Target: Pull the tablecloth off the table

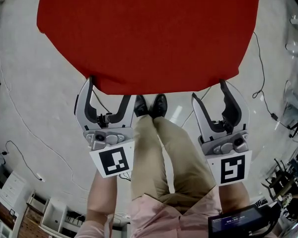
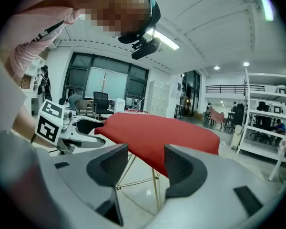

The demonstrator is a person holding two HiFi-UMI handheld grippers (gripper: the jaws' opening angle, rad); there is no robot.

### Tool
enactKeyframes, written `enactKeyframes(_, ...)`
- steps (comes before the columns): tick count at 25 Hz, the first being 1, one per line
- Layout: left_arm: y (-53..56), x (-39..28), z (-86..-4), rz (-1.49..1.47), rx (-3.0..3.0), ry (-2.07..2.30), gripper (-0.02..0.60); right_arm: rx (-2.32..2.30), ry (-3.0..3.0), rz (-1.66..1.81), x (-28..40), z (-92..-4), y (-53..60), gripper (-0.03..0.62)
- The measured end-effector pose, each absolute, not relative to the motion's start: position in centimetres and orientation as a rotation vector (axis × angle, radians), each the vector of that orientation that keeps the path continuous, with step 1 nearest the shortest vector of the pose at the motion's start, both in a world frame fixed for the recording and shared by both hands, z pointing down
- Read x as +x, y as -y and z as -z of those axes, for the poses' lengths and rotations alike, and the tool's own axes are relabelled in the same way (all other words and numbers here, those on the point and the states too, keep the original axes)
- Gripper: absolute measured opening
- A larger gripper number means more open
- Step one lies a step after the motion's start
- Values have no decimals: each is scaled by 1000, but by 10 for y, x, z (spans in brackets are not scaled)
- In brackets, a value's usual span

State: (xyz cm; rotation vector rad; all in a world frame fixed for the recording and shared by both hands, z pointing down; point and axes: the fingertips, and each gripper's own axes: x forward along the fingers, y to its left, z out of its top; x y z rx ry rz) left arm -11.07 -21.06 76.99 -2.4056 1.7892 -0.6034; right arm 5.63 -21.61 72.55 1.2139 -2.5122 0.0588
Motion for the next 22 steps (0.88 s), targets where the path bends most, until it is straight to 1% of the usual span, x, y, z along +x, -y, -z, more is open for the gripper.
enactKeyframes(1,211,-114,-769,596,-2393,-1813,360,1211,2510,-59,55,-726,216,229)
enactKeyframes(3,211,-124,-761,573,-2365,-1874,209,1206,2508,-62,55,-723,215,229)
enactKeyframes(4,210,-127,-756,562,-2362,-1896,150,1203,2509,-63,54,-719,215,229)
enactKeyframes(5,209,-130,-749,556,-2366,-1905,120,1200,2511,-63,52,-714,214,229)
enactKeyframes(10,208,-131,-708,551,-2430,-1863,64,1196,2516,-79,36,-687,211,230)
enactKeyframes(16,225,-120,-633,493,-2527,-1862,46,1212,2539,-79,32,-634,215,239)
enactKeyframes(22,264,-120,-580,455,-2582,-1811,46,1235,2511,-93,21,-621,234,256)
